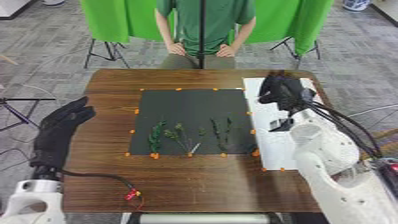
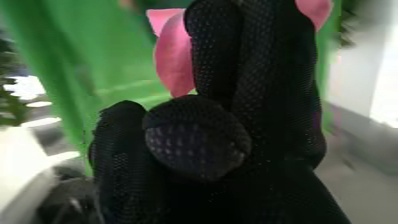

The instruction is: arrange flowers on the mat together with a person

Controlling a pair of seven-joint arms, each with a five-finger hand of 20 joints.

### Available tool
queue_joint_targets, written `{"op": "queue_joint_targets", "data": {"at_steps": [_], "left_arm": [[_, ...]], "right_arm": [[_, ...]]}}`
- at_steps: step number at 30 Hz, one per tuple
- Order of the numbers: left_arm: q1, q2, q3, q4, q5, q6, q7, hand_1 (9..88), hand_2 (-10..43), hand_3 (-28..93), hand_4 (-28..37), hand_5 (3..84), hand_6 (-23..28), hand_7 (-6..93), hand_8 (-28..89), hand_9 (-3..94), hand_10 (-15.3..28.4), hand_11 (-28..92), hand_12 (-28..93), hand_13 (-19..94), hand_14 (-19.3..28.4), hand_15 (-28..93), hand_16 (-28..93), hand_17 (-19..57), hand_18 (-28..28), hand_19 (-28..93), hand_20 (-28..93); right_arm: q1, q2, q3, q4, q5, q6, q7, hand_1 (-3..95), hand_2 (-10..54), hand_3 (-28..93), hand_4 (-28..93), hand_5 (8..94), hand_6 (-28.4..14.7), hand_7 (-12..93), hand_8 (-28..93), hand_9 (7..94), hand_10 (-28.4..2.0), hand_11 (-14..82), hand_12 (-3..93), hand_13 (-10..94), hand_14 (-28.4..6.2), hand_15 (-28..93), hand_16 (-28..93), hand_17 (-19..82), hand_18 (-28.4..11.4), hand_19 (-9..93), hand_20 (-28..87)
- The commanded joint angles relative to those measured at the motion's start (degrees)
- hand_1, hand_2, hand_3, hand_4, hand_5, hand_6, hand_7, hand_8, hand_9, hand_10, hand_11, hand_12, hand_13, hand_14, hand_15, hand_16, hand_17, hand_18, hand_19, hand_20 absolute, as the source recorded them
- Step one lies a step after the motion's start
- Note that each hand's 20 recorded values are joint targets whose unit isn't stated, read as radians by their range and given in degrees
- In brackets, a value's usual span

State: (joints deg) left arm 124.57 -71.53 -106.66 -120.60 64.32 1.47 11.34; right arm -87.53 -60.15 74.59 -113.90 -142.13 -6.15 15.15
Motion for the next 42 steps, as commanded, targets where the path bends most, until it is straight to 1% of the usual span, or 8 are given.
{"op": "queue_joint_targets", "data": {"at_steps": [1,7,10,15,18,22,31,42], "left_arm": [[1.62,-0.34,0.07,2.31,-1.54,2.54,0.38,29.4,-7.7,63,-17.2,45.4,3.6,12.2,-6,45.4,13.0,18,14,36,17.0,15,5,4.5,13.5,11,19],[-0.43,-0.22,1.77,4.28,-2.05,3.23,1.08,28.9,-7.7,63,-17.5,45.6,3.7,12.5,-6,45.5,12.9,19,14,36,17.1,15,5,4.6,13.5,11,19],[-0.99,-0.36,2.47,4.89,-2.57,3.18,1.38,27.9,-6.5,63,-18.3,45.6,3.6,12.4,-6,45.7,12.9,19,14,36,17.1,15,4,4.8,13.4,10,19],[-1.06,-0.26,3.56,5.00,-3.70,3.91,2.35,20.3,5.3,65,-27.1,46.1,3.6,12.3,-6,46.1,13.1,19,14,36,17.2,15,4,5.1,13.3,10,19],[-1.05,0.00,4.21,5.00,-4.34,4.19,3.01,18.2,11.1,64,-28.1,46.5,3.5,12.2,-6,46.6,13.4,18,14,37,17.4,16,4,5.2,13.4,10,19],[-1.40,0.50,4.83,5.09,-4.42,4.22,2.84,17.5,16.1,62,-28.2,46.7,3.4,12.3,-6,47.0,13.3,18,14,37,17.5,16,4,5.3,13.4,11,19],[-1.58,0.52,5.87,5.32,-4.38,4.21,3.42,16.0,13.5,63,-28.3,46.6,3.5,12.2,-6,47.0,13.4,18,14,37,17.4,16,4,5.2,13.4,11,19],[-1.35,0.22,5.88,5.39,-4.43,4.05,3.80,14.9,10.2,64,-28.3,46.4,3.5,11.9,-6,46.8,13.4,18,14,37,17.4,16,4,5.2,13.4,11,19]], "right_arm": [[13.80,-13.39,-12.79,5.85,-0.62,-1.83,-9.10,93.6,-9.5,-28,38,86.9,1.7,16,6,93.7,-8.9,20.2,24.3,94,0.3,65,15,76,-8.2,93,39],[16.57,-21.44,-19.73,12.68,-4.20,-5.81,-14.45,93.3,-9.5,-28,38,86.7,1.9,16,6,93.7,-8.8,19.8,24.5,94,0.6,66,15,76,-8.5,93,42],[17.12,-24.24,-22.05,15.92,-6.20,-6.95,-16.38,93.2,-9.5,-28,38,86.7,2.0,16,6,93.7,-8.6,19.6,24.6,94,0.6,66,15,76,-8.6,93,42],[17.72,-28.69,-23.60,22.06,-10.97,-7.67,-20.15,93.0,-9.5,-28,38,86.2,2.2,17,5,93.7,-8.4,18.6,25.1,94,0.6,66,15,76,-8.8,93,45],[17.84,-30.09,-24.37,24.18,-13.40,-7.42,-20.86,92.7,-9.5,-28,39,85.8,2.3,17,5,93.7,-8.5,17.6,25.6,94,0.6,66,15,76,-9.2,93,46],[17.84,-32.09,-24.21,26.80,-17.19,-6.83,-22.27,92.5,-9.5,-28,39,85.7,2.5,17,5,93.7,-8.4,16.6,25.5,94,0.6,66,15,76,-9.2,93,47],[16.66,-35.74,-21.32,31.42,-24.60,-7.08,-25.12,91.5,-9.5,-28,39,84.7,3.6,17,4,93.7,-8.3,15.6,26.2,94,0.6,66,16,75,-9.6,93,49],[15.89,-36.31,-20.26,32.74,-27.44,-7.78,-25.62,86.6,-9.5,-28,38,76.6,4.4,16,-1,93.7,-8.9,14.0,26.4,94,0.6,65,17,74,-9.6,93,50]]}}
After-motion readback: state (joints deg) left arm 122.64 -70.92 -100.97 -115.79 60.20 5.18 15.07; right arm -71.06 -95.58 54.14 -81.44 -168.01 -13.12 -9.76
